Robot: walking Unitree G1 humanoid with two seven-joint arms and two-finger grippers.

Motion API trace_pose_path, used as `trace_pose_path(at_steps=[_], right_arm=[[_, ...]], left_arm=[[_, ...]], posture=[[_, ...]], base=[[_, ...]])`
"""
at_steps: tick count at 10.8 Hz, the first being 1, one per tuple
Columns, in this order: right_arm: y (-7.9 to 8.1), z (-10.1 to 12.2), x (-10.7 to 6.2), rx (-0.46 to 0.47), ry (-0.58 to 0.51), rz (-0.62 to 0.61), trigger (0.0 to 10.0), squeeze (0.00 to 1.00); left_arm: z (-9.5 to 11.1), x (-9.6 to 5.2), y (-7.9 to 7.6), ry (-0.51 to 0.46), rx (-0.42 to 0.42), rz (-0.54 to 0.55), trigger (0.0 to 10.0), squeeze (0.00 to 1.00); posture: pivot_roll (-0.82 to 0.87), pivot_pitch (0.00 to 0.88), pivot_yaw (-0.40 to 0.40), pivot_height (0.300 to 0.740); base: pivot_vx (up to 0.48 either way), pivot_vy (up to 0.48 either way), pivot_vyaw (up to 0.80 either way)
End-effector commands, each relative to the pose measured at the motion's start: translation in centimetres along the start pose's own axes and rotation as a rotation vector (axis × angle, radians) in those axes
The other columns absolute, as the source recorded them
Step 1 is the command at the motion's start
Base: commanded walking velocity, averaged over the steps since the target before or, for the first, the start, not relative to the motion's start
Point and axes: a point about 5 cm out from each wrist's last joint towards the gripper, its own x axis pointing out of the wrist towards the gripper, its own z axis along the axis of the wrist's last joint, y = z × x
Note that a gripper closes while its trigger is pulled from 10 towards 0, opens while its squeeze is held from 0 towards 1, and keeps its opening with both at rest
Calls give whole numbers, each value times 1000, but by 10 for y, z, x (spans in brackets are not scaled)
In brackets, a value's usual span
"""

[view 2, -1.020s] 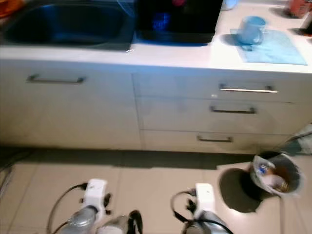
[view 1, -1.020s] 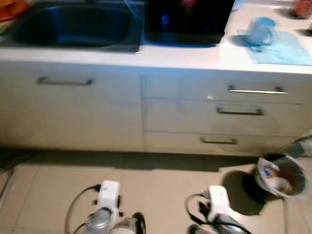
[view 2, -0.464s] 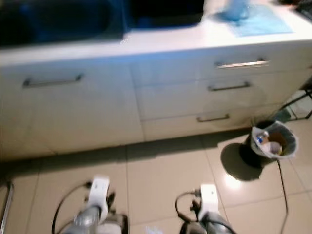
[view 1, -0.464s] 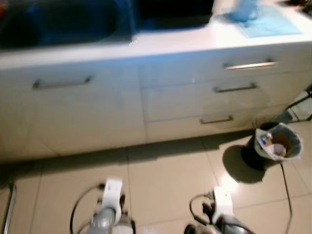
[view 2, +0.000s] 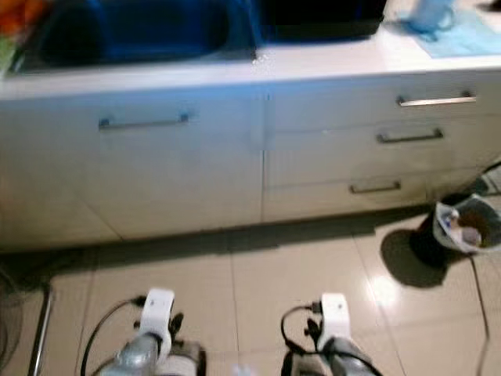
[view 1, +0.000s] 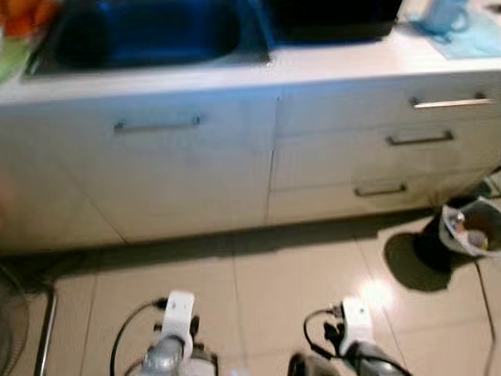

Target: Kitchen organization

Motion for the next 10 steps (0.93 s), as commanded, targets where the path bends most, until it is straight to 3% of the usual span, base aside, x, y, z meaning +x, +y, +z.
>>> trace_pose_path(at_steps=[1, 3, 10], right_arm=[[5, -4, 0, 1, 14, 13, 10000, 0], [5, -4, 0, 0, 13, 15, 10000, 0], [6, -3, 0, -14, 9, 25, 10000, 0]], left_arm=[[-10, -3, 3, 33, -9, 10, 10000, 0], [-11, -3, 3, 36, -11, 12, 10000, 0], [-11, -3, 1, 24, 1, 13, 10000, 0]], posture=[[139, 190, 7, 740], [141, 192, 6, 740], [148, 194, 1, 740]], base=[[0, 420, 0], [0, 416, 0], [0, 0, 0]])
